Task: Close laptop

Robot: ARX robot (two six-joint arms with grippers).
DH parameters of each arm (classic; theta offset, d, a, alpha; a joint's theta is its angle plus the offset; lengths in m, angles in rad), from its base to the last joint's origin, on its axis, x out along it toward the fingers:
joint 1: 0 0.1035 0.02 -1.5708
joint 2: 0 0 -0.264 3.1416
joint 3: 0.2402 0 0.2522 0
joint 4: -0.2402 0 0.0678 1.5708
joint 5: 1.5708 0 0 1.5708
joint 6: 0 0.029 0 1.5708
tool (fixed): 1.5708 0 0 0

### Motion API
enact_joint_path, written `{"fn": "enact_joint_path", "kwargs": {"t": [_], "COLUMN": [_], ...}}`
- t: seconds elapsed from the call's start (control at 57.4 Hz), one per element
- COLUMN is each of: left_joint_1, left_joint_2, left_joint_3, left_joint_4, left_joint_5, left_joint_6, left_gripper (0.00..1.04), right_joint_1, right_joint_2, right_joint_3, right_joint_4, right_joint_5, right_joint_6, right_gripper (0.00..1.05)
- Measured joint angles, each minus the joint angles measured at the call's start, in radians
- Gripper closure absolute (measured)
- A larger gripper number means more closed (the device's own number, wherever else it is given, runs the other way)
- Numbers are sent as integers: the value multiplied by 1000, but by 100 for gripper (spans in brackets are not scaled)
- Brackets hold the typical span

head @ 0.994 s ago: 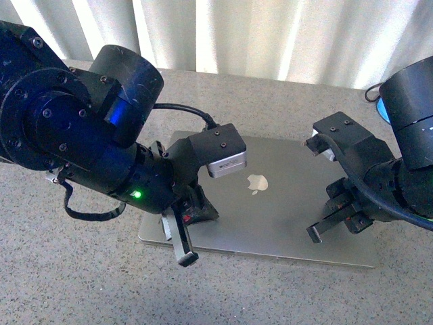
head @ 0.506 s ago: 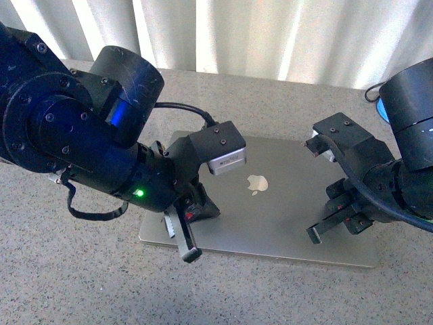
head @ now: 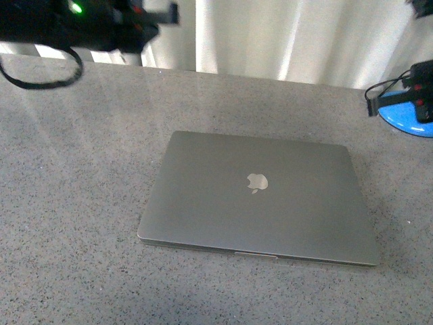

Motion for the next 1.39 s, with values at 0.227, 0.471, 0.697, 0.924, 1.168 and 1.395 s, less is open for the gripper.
{"fn": "enact_joint_path", "kwargs": {"t": [0.227,0.471,0.697,0.924,1.168,1.395], "left_joint_1": [23,7,71,108,142,212], "left_joint_2": [-45,-29,-213,-389,-575,-747], "left_joint_3": [-25,-119,-473,-668,-802,-885], "left_joint_4": [13,285,593,600,548,457], "left_joint_5": [-20,-257,-321,-275,-246,-182], "left_joint_6": [-120,-37,61,74,75,76], "left_gripper": [60,41,87,101,101,101], "right_joint_1": [-8,-32,-73,-122,-152,-152], "right_joint_2": [-47,13,-249,-422,-606,-782], "right_joint_3": [-16,-225,-450,-590,-677,-729], "right_joint_4": [11,636,828,772,676,555], "right_joint_5": [13,-105,-140,-206,-215,-215], "right_joint_6": [26,81,102,106,108,108], "right_gripper": [65,65,104,104,104,104]}}
